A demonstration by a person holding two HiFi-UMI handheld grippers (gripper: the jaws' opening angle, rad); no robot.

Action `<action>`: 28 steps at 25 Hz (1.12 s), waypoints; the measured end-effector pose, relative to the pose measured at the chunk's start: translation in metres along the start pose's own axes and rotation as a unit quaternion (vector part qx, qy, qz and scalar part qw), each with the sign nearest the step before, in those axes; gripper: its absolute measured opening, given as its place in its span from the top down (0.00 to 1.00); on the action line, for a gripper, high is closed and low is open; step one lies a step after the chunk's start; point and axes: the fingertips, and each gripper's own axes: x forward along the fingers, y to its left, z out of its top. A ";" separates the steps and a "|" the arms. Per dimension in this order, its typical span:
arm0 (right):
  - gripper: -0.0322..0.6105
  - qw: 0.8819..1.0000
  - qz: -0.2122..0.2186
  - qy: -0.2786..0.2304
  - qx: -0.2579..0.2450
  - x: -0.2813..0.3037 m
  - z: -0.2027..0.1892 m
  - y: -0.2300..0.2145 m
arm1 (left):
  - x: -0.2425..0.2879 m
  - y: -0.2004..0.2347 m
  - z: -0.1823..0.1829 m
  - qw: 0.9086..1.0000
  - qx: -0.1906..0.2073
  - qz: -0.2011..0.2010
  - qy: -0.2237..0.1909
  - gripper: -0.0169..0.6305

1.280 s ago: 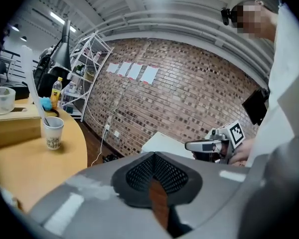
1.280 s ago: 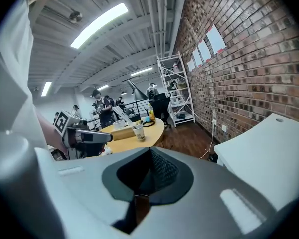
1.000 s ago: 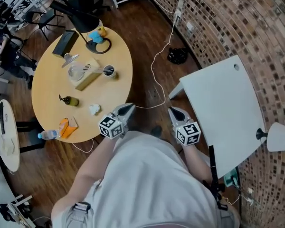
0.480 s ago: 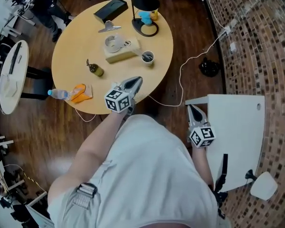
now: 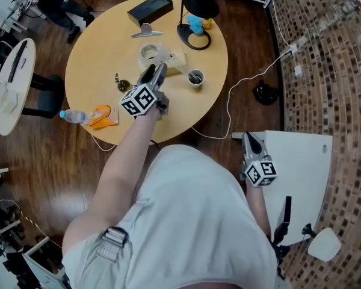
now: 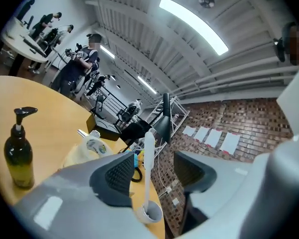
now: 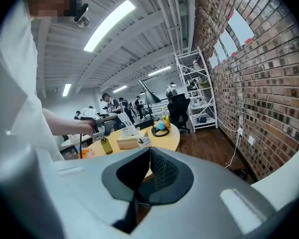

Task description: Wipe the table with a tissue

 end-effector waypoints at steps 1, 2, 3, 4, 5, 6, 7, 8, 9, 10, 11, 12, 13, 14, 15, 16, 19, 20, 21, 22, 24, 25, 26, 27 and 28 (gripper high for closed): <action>0.94 1.000 -0.003 0.001 0.005 0.000 -0.001 -0.001 | 0.007 0.002 0.005 1.000 -0.002 0.005 -0.005 0.55; 0.94 1.000 -0.008 0.002 0.008 0.000 -0.003 -0.002 | 0.012 0.005 0.008 1.000 -0.003 0.012 -0.006 0.55; 0.94 1.000 -0.014 0.003 0.011 -0.001 -0.004 -0.003 | 0.017 0.009 0.009 1.000 -0.007 0.018 -0.005 0.55; 0.94 1.000 -0.020 0.005 0.013 -0.002 -0.006 -0.005 | 0.021 0.012 0.008 1.000 -0.012 0.020 -0.004 0.55; 0.94 1.000 -0.027 0.005 0.015 -0.003 -0.007 -0.006 | 0.024 0.012 0.007 1.000 -0.017 0.017 -0.004 0.56; 0.94 0.999 -0.032 0.005 0.017 -0.003 -0.007 -0.008 | 0.027 0.010 0.006 1.000 -0.021 0.010 -0.004 0.58; 0.94 0.999 -0.036 0.004 0.018 -0.004 -0.008 -0.009 | 0.029 0.008 0.006 1.000 -0.022 0.003 -0.005 0.60; 0.94 0.999 -0.040 0.002 0.019 -0.004 -0.008 -0.010 | 0.031 0.006 0.005 1.000 -0.023 -0.001 -0.006 0.61; 0.94 0.999 -0.043 0.001 0.019 -0.005 -0.009 -0.011 | 0.032 0.007 0.005 1.000 -0.022 -0.001 -0.007 0.63; 0.94 0.999 -0.045 0.002 0.020 -0.006 -0.011 -0.011 | 0.033 0.009 0.004 1.000 -0.020 0.002 -0.007 0.65; 0.94 0.999 -0.045 0.003 0.020 -0.006 -0.012 -0.011 | 0.033 0.011 0.003 1.000 -0.016 0.006 -0.005 0.66; 0.94 0.999 -0.047 0.005 0.020 -0.006 -0.013 -0.011 | 0.034 0.013 0.001 1.000 -0.009 0.009 -0.001 0.68; 0.94 0.999 -0.048 0.007 0.019 -0.005 -0.013 -0.011 | 0.035 0.014 0.000 1.000 -0.001 0.012 0.003 0.71; 0.94 0.999 -0.049 0.009 0.018 -0.005 -0.013 -0.011 | 0.037 0.015 -0.001 1.000 0.006 0.014 0.006 0.74; 0.94 0.999 -0.049 0.011 0.017 -0.004 -0.012 -0.011 | 0.038 0.016 -0.002 1.000 0.008 0.016 0.007 0.77; 0.94 0.999 -0.048 0.012 0.015 -0.003 -0.011 -0.011 | 0.038 0.016 -0.002 1.000 0.008 0.016 0.005 0.77; 0.94 0.999 -0.048 0.015 0.011 -0.003 -0.009 -0.011 | 0.039 0.015 0.001 1.000 0.006 0.016 -0.002 0.84; 0.94 0.999 -0.049 0.016 0.011 -0.004 -0.009 -0.011 | 0.038 0.014 0.003 1.000 0.007 0.014 -0.004 0.84; 0.94 0.999 -0.050 0.017 0.012 -0.004 -0.009 -0.012 | 0.038 0.012 0.004 1.000 0.008 0.012 -0.005 0.84; 0.94 0.999 -0.050 0.016 0.014 -0.005 -0.010 -0.012 | 0.037 0.010 0.004 1.000 0.008 0.010 -0.006 0.84; 0.94 0.998 -0.051 0.015 0.018 -0.006 -0.011 -0.013 | 0.034 0.006 0.004 1.000 0.010 0.005 -0.008 0.85; 0.94 0.998 -0.051 0.015 0.020 -0.007 -0.012 -0.014 | 0.032 0.003 0.005 1.000 0.013 0.001 -0.010 0.85; 0.94 0.998 -0.052 0.016 0.021 -0.007 -0.013 -0.014 | 0.031 -0.001 0.006 1.000 0.018 -0.003 -0.013 0.85; 0.94 0.998 -0.052 0.017 0.020 -0.007 -0.015 -0.015 | 0.028 -0.005 0.007 1.000 0.025 -0.009 -0.015 0.85; 0.94 0.998 -0.053 0.018 0.019 -0.007 -0.016 -0.015 | 0.026 -0.010 0.008 0.999 0.034 -0.015 -0.017 0.85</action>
